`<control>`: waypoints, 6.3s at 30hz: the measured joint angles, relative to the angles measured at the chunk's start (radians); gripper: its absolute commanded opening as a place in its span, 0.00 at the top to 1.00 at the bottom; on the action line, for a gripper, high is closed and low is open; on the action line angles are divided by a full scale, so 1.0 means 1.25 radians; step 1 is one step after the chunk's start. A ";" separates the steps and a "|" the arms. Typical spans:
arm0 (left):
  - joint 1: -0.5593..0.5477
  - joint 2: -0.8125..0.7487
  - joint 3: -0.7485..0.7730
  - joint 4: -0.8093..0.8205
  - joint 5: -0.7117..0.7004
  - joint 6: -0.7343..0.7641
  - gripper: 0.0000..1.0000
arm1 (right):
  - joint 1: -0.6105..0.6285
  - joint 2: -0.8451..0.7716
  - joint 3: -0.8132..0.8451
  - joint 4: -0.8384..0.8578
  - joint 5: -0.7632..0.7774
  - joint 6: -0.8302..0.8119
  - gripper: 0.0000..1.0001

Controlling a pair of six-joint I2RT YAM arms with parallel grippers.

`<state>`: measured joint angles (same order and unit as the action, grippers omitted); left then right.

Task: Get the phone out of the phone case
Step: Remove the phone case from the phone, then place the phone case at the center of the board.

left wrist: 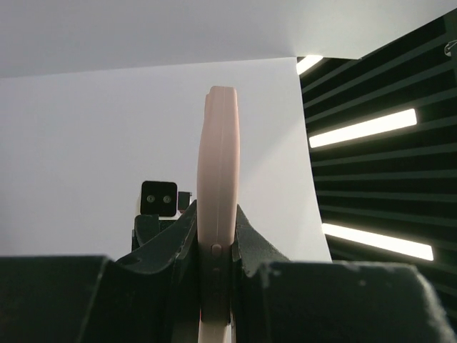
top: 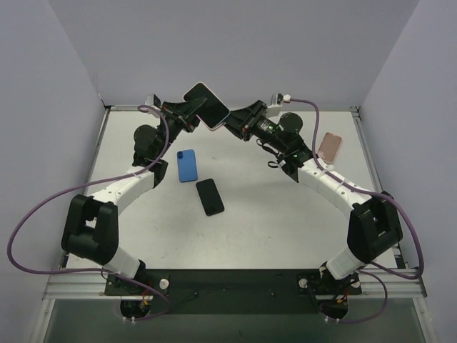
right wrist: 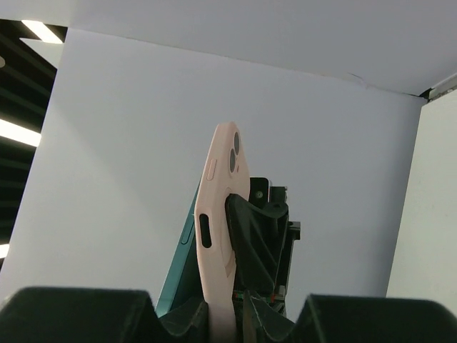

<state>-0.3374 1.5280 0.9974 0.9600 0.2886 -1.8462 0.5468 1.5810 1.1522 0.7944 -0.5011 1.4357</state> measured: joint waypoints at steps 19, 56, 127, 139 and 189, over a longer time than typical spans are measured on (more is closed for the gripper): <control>-0.045 0.071 -0.010 0.038 0.027 -0.029 1.00 | -0.077 0.038 -0.046 0.122 -0.219 0.023 1.00; -0.286 0.261 -0.286 0.183 0.347 -0.003 0.34 | -0.174 -0.306 -0.428 -0.538 -0.102 -0.422 1.00; -0.292 0.232 0.032 -0.689 0.254 0.633 0.41 | 0.116 -0.233 -0.371 -0.687 0.378 -0.742 1.00; -0.289 0.240 0.011 -0.657 0.247 0.587 0.48 | 0.160 -0.228 -0.365 -0.695 0.424 -0.761 1.00; -0.198 0.114 0.040 -1.036 0.114 0.822 1.00 | -0.045 -0.301 -0.329 -0.712 0.387 -0.721 1.00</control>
<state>-0.5846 1.6711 1.0477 -0.3351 0.4305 -0.8181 0.4900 1.2053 0.7414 -0.0952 -0.0174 0.5343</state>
